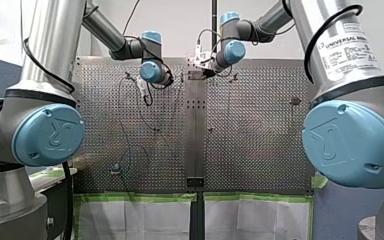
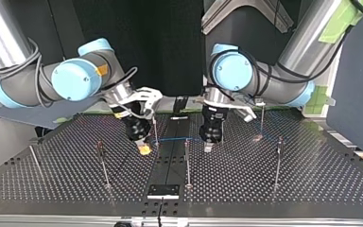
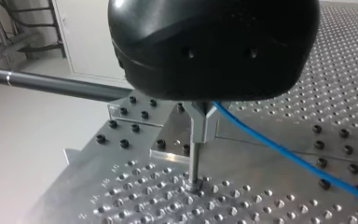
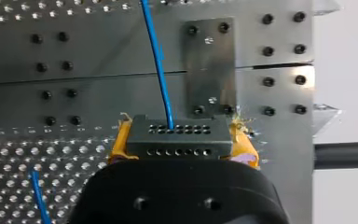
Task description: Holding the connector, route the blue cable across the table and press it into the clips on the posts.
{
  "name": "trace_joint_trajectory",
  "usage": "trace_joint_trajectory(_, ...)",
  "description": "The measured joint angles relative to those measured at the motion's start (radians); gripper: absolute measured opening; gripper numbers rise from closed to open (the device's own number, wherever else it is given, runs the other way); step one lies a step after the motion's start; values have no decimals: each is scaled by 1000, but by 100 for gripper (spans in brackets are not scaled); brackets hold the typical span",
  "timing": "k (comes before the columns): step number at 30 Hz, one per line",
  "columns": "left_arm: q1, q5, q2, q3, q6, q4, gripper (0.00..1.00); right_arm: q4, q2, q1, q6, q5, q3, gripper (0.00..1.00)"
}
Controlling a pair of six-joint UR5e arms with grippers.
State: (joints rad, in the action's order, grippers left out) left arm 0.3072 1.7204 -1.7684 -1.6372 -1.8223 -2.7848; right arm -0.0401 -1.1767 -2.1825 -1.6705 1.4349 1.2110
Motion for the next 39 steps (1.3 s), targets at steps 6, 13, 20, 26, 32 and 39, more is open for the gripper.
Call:
trace_joint_trajectory(6,-4,-2,-43,44,1,2,0,13,9,13,-4,-12,0,0)
trace_joint_trajectory(13,-9,-4,-88,101,5,-14,0,25,12,27,-6,-22,0,0)
trace_joint_trajectory(20,-22,-4,-101,136,8,-22,0,48,14,74,-23,-59,-1,0)
trace_joint_trajectory(26,-29,-3,-101,140,10,-38,0,55,16,103,-29,-74,-1,0)
trace_joint_trajectory(32,-28,0,-101,140,11,-64,27,54,16,112,-29,-82,-1,0)
trace_joint_trajectory(39,-18,17,-99,140,16,-112,95,52,16,112,-29,-85,-1,0)
